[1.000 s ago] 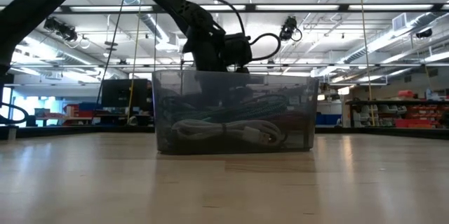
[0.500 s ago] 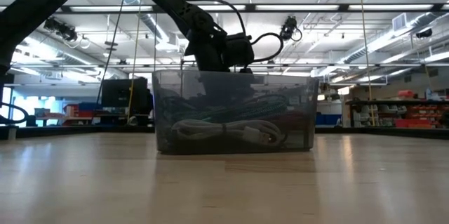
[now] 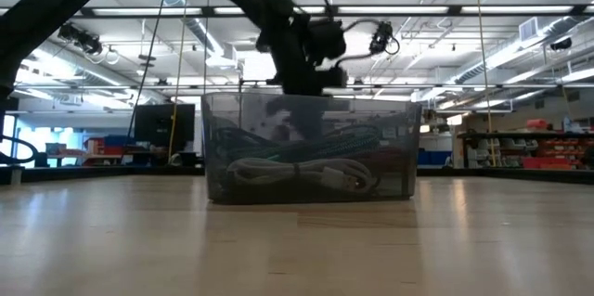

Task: Pick and place USB-C Cables
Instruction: Put the black and white USB cable into the black bin

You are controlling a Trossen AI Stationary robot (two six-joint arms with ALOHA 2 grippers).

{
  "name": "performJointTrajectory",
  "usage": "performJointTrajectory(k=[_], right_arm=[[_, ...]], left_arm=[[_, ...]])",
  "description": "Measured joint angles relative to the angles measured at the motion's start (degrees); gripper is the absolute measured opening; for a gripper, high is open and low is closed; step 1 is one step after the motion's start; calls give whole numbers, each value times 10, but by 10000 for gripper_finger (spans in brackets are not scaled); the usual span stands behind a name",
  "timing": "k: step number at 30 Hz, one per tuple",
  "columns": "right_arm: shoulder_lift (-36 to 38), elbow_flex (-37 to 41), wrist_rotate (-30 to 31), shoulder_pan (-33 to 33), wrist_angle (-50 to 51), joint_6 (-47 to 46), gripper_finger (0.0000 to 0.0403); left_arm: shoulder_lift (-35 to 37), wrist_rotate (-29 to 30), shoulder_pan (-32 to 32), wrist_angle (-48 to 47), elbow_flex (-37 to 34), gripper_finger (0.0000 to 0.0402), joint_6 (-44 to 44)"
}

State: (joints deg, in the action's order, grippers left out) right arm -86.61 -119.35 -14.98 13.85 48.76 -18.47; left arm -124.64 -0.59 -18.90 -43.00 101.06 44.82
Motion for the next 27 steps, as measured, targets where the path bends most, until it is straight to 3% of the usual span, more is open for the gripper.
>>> performJointTrajectory(k=[9,13,19,27], right_arm=[[0,0,-27,0,7,3,128],[3,0,-27,4,8,20,128],[32,-11,-27,37,10,82,128],[114,-25,-34,81,24,95,128]], left_arm=[[1,6,5,-118,216,14,-276],[1,33,19,-177,279,14,-332],[1,47,58,-245,298,14,-371],[-3,51,121,-287,297,14,-453]])
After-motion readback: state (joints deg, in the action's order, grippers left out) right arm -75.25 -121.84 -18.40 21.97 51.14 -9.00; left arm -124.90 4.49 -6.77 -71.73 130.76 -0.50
